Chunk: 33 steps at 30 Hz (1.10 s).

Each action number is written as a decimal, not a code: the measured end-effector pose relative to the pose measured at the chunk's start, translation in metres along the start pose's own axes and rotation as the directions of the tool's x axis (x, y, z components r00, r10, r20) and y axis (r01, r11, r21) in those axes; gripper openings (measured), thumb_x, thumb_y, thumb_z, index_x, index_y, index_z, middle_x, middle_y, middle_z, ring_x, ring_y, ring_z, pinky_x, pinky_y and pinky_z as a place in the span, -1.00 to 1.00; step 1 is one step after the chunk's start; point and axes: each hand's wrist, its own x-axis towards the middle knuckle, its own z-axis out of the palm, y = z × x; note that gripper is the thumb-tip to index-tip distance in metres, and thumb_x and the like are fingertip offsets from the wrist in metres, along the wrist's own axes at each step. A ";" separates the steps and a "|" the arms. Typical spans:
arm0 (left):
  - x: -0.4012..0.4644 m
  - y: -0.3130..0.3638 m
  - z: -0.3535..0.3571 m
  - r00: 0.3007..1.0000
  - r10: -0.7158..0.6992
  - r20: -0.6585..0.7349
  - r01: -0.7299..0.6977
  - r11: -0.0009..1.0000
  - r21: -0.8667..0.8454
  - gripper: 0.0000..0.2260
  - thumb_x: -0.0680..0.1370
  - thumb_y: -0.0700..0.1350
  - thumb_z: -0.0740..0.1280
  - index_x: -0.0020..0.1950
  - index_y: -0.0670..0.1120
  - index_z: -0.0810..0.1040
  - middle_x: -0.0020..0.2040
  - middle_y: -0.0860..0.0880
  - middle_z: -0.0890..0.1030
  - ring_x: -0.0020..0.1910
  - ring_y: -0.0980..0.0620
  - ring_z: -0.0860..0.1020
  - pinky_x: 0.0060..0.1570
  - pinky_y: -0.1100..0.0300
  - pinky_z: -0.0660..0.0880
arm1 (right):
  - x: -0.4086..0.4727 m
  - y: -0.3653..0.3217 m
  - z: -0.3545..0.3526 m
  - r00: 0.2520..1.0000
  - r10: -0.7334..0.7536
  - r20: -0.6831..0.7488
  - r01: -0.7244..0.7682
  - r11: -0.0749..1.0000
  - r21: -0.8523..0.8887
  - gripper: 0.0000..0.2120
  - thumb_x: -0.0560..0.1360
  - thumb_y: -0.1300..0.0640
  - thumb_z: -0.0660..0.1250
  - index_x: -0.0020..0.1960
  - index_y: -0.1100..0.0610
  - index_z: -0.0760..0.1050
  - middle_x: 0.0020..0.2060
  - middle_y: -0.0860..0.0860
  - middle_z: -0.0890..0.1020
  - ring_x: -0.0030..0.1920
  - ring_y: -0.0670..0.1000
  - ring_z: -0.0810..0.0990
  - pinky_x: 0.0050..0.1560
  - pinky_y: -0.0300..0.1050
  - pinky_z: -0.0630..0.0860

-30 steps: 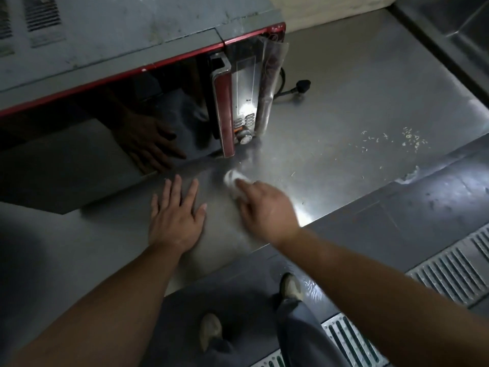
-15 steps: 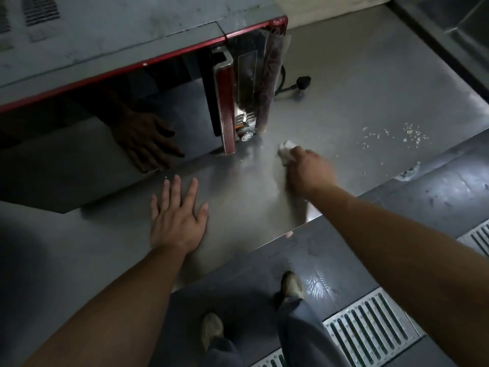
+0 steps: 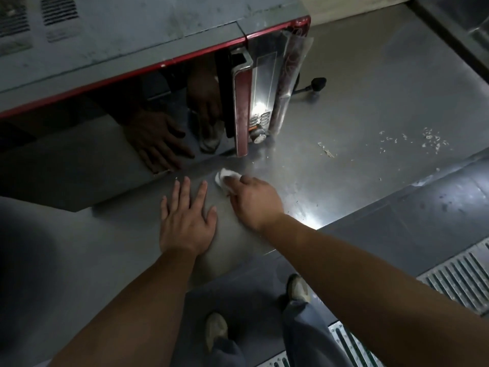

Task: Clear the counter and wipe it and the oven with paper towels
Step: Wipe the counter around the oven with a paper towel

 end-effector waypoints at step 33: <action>-0.004 -0.001 -0.002 1.000 -0.009 -0.021 0.008 0.999 -0.040 -0.47 0.65 0.12 0.04 0.63 0.15 0.05 0.65 -0.05 -0.02 0.62 -0.05 -0.11 0.56 -0.10 -0.11 | -0.073 0.070 -0.027 0.982 0.168 -0.091 -0.180 0.971 -0.158 -0.65 0.42 0.07 0.43 0.20 0.01 0.58 -0.24 0.08 0.61 -0.30 0.21 0.61 -0.39 -0.06 0.48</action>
